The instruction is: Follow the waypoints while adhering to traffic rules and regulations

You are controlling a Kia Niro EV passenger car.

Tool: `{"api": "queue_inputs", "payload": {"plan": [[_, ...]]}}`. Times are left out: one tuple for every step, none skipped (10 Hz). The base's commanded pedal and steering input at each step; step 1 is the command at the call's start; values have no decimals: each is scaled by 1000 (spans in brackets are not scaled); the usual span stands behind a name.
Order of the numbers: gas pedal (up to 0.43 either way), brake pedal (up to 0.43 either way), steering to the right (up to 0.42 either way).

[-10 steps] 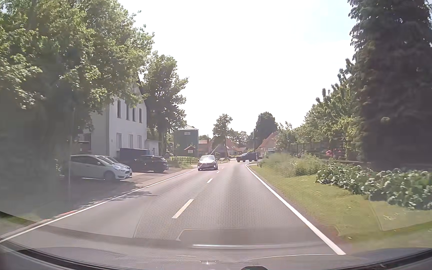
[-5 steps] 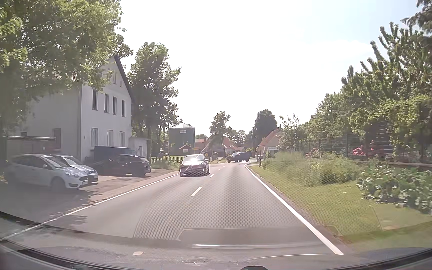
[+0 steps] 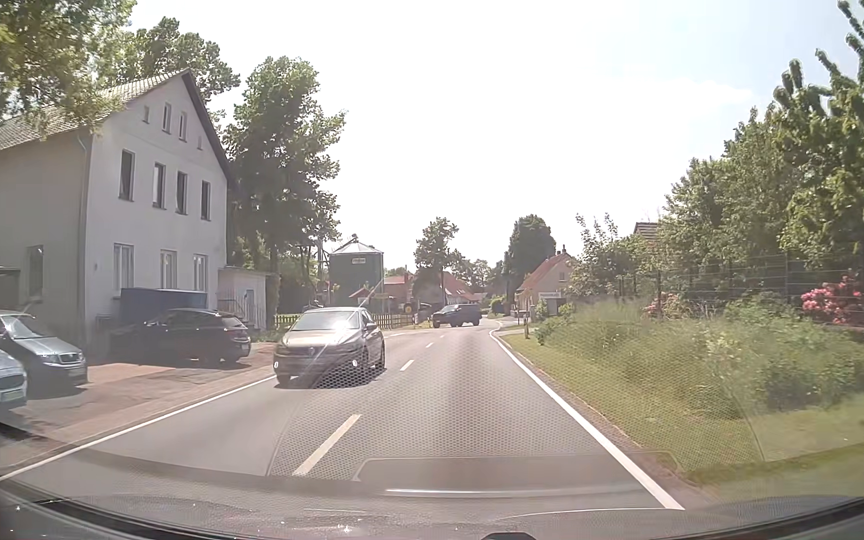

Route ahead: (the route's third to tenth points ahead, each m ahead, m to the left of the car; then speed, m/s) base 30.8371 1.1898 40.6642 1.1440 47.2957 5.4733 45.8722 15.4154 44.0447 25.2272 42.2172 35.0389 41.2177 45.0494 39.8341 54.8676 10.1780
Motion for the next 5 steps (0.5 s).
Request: {"api": "queue_inputs", "payload": {"plan": [[150,0,0],[157,0,0],[177,0,-1],[177,0,-1],[177,0,-1]]}}
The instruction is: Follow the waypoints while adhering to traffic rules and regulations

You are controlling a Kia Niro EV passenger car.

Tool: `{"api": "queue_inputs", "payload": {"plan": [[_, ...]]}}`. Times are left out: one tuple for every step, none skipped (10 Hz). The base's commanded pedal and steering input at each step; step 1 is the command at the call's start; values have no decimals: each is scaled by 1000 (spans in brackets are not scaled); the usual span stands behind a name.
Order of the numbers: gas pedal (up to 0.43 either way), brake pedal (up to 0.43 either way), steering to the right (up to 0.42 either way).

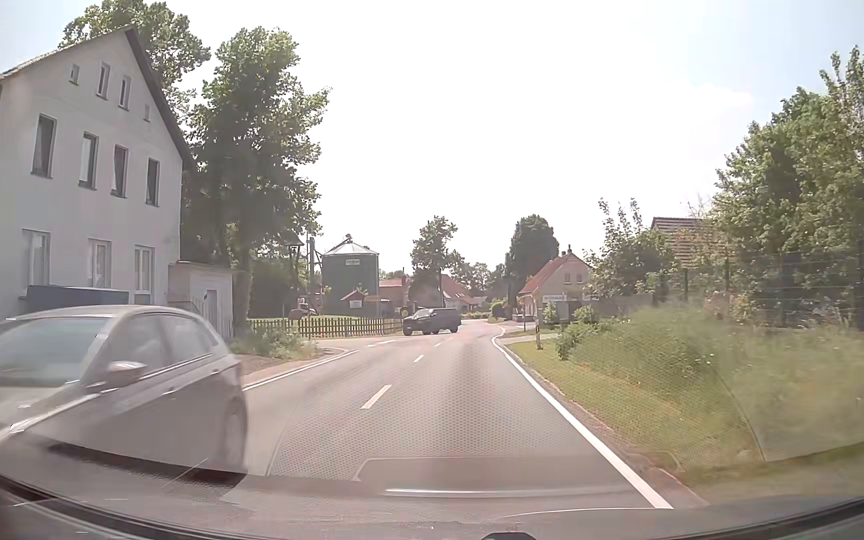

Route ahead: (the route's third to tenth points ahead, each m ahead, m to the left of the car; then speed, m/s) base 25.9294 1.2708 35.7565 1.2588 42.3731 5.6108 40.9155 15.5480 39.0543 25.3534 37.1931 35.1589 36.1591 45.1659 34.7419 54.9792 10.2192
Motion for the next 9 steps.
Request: {"api": "queue_inputs", "payload": {"plan": [[177,0,-1],[177,0,-1],[177,0,-1],[169,0,-1],[157,0,-1],[150,0,-1],[110,0,-1],[47,0,-1],[0,0,0]]}}
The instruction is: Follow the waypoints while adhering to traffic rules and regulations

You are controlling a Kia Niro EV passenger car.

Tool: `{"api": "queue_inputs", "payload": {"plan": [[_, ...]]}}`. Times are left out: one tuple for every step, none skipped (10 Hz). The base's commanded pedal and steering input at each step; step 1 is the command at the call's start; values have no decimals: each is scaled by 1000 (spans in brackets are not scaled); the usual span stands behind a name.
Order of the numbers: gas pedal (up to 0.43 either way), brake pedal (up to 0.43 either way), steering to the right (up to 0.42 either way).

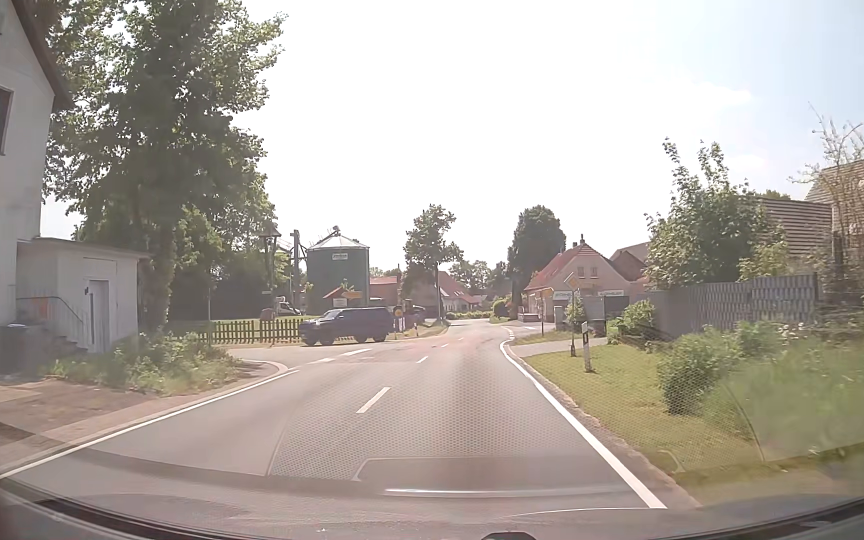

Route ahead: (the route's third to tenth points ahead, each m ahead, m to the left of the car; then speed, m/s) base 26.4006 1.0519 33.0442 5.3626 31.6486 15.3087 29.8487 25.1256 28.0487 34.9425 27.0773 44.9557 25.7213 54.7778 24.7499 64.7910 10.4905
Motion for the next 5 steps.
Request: {"api": "queue_inputs", "payload": {"plan": [[0,0,0],[0,0,0],[0,0,0],[0,0,1],[0,30,2]]}}
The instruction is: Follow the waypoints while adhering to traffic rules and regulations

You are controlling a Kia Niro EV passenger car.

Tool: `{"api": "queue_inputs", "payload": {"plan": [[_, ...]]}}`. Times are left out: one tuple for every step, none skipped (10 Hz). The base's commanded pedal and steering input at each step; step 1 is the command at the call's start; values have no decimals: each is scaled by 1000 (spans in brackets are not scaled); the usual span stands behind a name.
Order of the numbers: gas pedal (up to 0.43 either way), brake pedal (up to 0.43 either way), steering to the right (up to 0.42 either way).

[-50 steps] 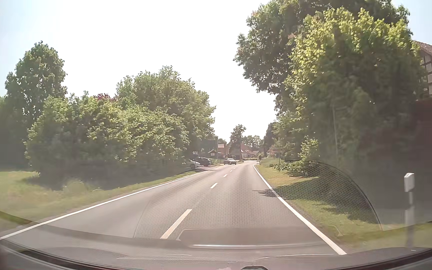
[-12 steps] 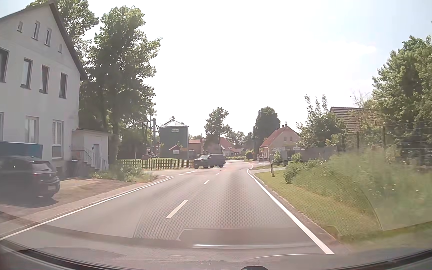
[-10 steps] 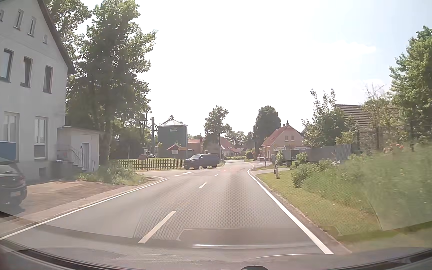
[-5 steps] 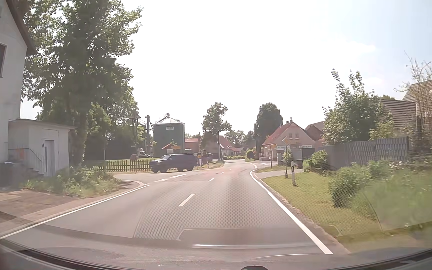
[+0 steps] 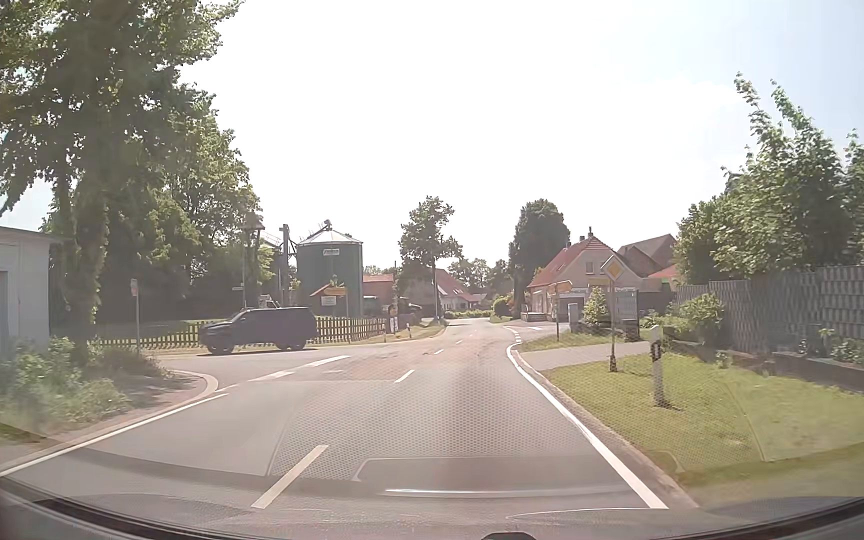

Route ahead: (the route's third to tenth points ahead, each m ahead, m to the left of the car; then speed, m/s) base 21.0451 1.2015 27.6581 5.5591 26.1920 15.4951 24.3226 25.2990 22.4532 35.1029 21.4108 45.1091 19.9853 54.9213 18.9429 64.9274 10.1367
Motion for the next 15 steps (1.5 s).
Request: {"api": "queue_inputs", "payload": {"plan": [[0,61,4],[0,98,6],[0,116,6],[0,134,7],[0,165,7],[0,177,7],[0,207,8],[0,244,8],[0,250,8],[0,268,9],[0,274,9],[0,268,10],[0,268,10],[0,268,10],[0,268,9]]}}
